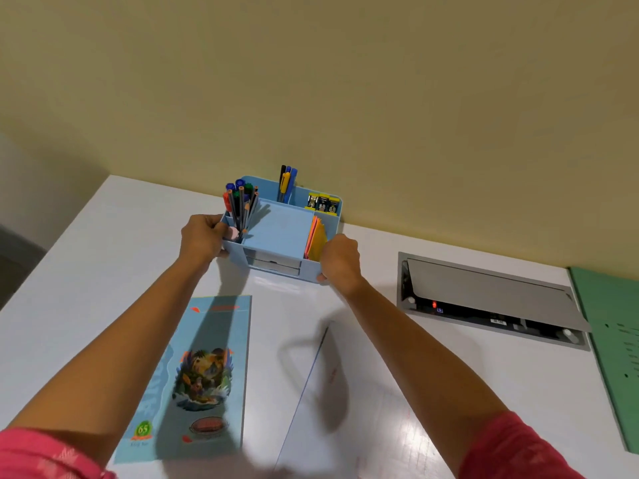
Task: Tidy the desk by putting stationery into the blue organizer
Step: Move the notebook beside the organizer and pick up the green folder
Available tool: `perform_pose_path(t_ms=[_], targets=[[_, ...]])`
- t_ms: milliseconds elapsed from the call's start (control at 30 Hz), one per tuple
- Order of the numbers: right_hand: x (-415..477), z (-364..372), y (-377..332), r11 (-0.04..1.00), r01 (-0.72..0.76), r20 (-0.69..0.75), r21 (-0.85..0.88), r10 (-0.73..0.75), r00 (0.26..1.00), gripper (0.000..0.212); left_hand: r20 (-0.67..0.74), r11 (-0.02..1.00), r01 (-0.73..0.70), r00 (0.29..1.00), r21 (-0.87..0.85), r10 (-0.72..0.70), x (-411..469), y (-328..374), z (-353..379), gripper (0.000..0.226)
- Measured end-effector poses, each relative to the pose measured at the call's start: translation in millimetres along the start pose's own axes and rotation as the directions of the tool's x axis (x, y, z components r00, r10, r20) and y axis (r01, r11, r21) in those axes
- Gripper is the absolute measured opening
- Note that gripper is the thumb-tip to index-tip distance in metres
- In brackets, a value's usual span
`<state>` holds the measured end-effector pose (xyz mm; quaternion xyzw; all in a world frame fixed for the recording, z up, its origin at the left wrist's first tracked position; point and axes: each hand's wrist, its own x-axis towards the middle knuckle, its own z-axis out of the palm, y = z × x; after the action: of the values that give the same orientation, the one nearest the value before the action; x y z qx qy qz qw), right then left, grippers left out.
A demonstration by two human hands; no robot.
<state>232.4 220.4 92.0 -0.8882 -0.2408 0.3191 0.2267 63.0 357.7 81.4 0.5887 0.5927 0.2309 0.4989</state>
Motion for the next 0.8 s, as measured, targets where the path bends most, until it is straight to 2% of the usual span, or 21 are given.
perform_pose_path(t_ms=[67, 367, 567, 800], targets=[[6, 8, -14, 0.999, -0.032, -0.015, -0.001, 0.032, 0.999, 0.030, -0.020, 1.000, -0.003, 1.000, 0.000, 0.003, 13, -2, -7, 0.024], [30, 62, -70, 0.991, -0.002, -0.008, 0.136, 0.003, 1.000, 0.028, -0.127, 1.000, 0.001, 0.992, -0.009, -0.002, 62, -17, -53, 0.025], [39, 84, -89, 0.998, 0.045, 0.005, -0.033, -0.045, 0.999, 0.030, -0.167, 1.000, 0.011, 0.986, -0.001, -0.011, 83, -26, -66, 0.022], [43, 94, -87, 0.995, 0.065, -0.008, -0.076, -0.066, 0.998, 0.028, -0.181, 0.999, -0.001, 0.983, 0.047, 0.010, 89, -34, -68, 0.024]])
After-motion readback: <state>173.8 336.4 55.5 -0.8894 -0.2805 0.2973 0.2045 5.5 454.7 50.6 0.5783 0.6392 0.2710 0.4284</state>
